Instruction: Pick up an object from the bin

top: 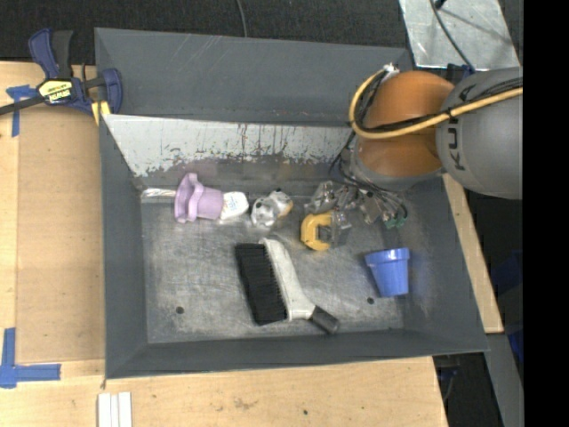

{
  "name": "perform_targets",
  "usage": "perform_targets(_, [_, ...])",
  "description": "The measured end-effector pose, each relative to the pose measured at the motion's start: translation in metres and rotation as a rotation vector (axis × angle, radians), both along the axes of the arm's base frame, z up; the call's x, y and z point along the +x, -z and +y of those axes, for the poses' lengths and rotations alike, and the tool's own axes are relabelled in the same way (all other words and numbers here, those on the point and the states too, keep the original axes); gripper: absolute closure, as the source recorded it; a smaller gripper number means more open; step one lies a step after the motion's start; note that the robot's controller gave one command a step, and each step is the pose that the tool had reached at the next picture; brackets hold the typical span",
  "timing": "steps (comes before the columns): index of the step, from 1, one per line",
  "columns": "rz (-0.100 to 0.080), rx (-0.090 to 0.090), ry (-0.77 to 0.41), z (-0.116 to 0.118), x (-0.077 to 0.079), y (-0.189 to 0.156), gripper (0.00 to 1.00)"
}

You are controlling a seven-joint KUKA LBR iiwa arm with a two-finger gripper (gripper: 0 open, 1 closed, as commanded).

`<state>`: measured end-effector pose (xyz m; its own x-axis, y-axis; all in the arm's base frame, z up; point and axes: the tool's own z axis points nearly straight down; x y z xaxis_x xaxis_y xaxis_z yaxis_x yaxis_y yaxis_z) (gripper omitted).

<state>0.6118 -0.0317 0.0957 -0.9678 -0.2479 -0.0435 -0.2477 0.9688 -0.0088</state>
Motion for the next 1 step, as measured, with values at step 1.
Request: perform_targets(1, [0.038,-0.003,-0.003,-0.0014,-0.0067,-0.1352,1.00])
